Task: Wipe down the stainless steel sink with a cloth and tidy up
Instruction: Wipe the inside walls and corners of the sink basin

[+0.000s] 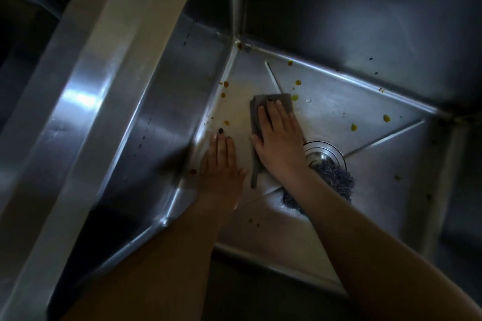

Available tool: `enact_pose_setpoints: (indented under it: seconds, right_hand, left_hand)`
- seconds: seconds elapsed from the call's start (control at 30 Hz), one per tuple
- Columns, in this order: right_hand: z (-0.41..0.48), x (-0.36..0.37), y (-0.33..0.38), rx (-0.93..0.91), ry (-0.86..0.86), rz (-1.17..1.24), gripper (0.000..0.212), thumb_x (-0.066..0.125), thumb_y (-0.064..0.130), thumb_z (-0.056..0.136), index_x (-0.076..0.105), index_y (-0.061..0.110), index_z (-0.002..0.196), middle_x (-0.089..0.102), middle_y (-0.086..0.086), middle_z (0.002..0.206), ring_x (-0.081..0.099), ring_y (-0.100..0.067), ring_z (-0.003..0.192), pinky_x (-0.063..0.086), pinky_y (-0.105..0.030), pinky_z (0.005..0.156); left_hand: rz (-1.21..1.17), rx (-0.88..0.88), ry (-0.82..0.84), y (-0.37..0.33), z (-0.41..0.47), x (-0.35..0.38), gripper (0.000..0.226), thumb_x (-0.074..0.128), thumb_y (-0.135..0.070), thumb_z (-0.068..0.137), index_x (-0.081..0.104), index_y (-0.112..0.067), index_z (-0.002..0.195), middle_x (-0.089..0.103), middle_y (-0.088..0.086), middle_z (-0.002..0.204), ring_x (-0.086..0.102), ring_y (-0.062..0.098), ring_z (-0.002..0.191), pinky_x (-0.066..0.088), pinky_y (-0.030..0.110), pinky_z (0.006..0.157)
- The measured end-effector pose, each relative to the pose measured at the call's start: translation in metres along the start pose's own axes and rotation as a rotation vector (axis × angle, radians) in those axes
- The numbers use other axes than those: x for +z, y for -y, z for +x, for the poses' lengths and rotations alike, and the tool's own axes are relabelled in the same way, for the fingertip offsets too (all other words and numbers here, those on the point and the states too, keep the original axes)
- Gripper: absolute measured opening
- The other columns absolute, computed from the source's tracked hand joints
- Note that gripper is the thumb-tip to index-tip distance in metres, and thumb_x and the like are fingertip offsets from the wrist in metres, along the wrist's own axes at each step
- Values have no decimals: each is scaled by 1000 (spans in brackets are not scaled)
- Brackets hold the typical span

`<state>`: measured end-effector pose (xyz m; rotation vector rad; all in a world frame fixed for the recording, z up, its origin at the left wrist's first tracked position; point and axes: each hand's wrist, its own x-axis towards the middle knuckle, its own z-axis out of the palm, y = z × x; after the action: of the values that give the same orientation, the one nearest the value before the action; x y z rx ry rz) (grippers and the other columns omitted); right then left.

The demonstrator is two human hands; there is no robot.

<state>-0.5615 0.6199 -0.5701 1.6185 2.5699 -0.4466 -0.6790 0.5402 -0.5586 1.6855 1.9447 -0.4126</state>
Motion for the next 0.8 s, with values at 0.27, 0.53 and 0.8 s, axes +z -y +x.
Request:
enact_pose_setpoints:
  seconds: [0.27, 0.53, 0.8]
  right_hand:
    - [0, 10, -11, -46, 62, -96, 63, 33, 40, 98, 11, 9, 148, 12, -15, 156, 8, -29, 144, -1, -39, 115]
    - [40, -6, -34, -7, -25, -78, 59, 33, 38, 99, 16, 9, 148, 16, -15, 155, 9, -29, 144, 6, -41, 116]
    - [8, -5, -36, 91, 6, 41, 61, 37, 34, 97, 14, 9, 148, 10, -14, 157, 4, -27, 145, 4, -38, 116]
  left_hand:
    - [-36, -25, -52, -1, 4, 8, 74, 24, -41, 95, -22, -3, 139, -18, 17, 152, -16, 30, 140, -3, 41, 113]
    - [-56, -6, -29, 1, 4, 5, 75, 28, -41, 97, -21, -4, 140, -24, 14, 151, -22, 28, 139, -3, 40, 113]
    - [-284, 86, -254, 8, 9, -23, 64, 39, -25, 96, 3, -9, 146, 4, 10, 155, -3, 22, 143, -2, 34, 114]
